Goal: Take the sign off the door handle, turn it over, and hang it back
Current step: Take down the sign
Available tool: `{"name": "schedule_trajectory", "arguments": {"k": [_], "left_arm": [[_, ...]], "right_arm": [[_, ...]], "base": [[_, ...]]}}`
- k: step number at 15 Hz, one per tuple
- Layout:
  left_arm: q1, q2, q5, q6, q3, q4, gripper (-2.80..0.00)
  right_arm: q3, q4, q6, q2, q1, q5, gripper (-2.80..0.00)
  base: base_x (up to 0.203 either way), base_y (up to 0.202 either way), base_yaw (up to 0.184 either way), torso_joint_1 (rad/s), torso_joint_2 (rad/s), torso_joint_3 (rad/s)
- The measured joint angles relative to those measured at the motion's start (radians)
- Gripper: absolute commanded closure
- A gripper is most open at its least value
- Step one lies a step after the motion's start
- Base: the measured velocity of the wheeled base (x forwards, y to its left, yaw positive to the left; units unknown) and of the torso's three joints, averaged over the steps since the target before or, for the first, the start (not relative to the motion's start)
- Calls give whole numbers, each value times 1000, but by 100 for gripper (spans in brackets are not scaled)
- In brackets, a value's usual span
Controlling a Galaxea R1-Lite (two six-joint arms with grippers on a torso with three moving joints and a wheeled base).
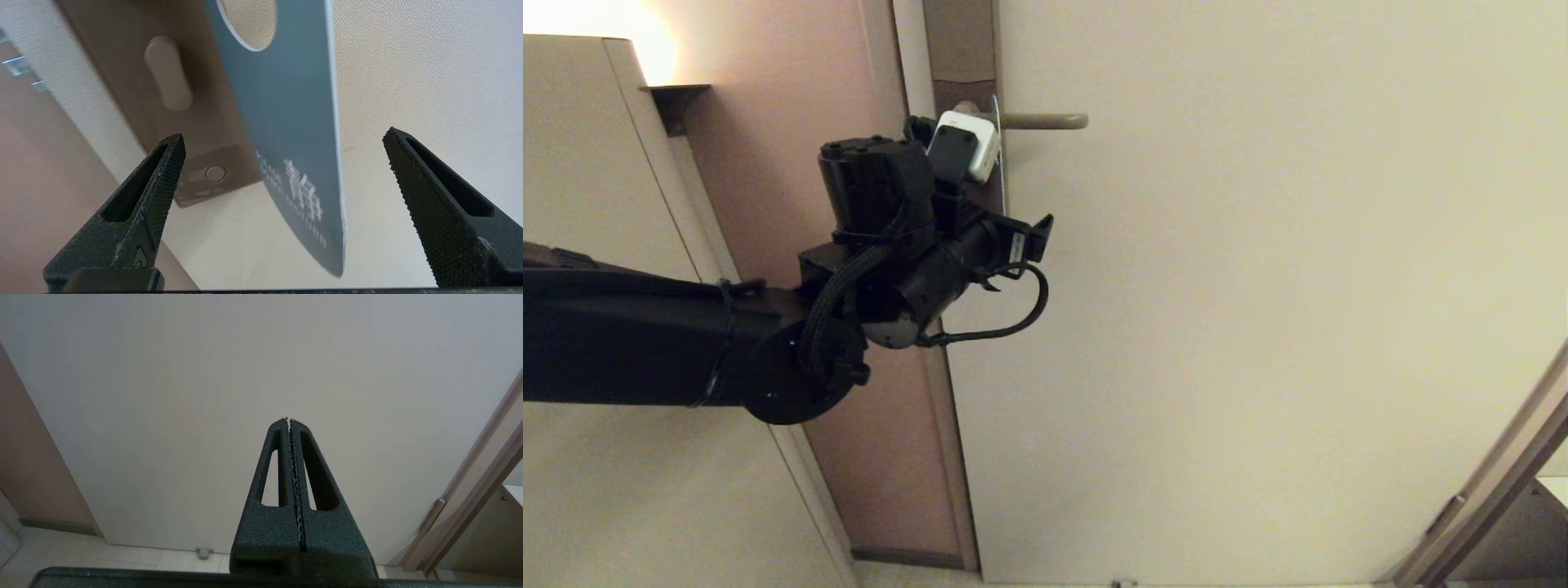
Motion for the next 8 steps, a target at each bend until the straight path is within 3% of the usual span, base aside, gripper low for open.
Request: {"name": "schedule_trajectory", "arguments": {"k": [8], "left_arm": [[-2, 42, 18, 3, -31, -4, -280]], "right_arm": [[0, 0, 0, 0, 0, 0, 0]], "base": [[0, 0, 0, 0, 0, 0]]}}
